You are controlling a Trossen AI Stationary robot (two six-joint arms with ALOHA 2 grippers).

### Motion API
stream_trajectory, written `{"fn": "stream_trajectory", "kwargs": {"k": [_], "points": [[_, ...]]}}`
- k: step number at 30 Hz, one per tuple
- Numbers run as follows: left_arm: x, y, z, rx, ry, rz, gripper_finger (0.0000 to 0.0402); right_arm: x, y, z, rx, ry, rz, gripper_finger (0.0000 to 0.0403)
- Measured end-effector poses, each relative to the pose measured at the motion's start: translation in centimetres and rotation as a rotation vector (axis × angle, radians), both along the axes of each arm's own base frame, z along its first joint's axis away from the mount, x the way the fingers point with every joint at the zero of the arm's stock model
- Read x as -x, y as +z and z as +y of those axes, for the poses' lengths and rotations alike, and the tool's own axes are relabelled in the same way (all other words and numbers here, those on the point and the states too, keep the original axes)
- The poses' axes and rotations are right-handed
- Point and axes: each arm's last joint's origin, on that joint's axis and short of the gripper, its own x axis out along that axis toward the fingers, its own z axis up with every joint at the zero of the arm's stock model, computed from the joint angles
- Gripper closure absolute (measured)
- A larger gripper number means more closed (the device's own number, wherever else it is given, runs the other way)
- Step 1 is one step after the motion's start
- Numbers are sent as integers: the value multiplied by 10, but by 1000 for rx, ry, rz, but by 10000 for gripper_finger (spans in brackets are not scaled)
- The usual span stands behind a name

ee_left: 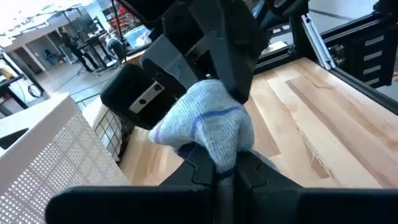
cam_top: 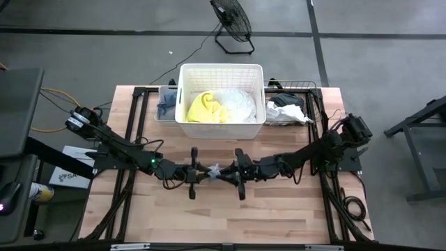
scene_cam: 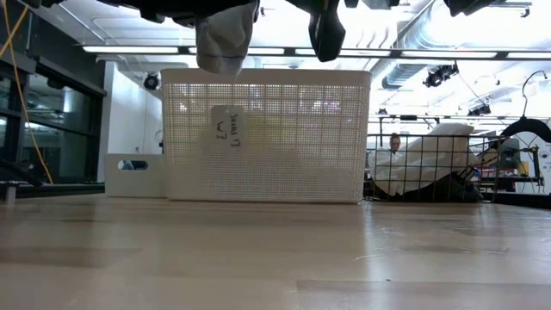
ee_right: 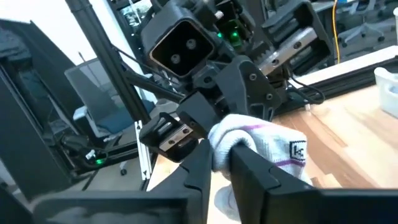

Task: Pick & Place Cloths
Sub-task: Put the gray sock into the white bin

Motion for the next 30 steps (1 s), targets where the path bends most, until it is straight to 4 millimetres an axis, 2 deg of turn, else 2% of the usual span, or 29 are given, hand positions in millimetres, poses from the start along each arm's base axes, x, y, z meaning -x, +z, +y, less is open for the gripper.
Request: {"fn": "stream_trajectory", "kwargs": {"k": [7,14,19,30], "points": [[0,0,0,28,10,-1,394,2,4,1,54,9,-13,292],[10,2,9,66,171,55,394,7,9,-2,138,-29,29,233],[27,18,19,121,244,55,395,8,8,-4,141,-85,47,223],[76,48,46,188,335,70,395,8,3,-4,126,-89,95,223]]}}
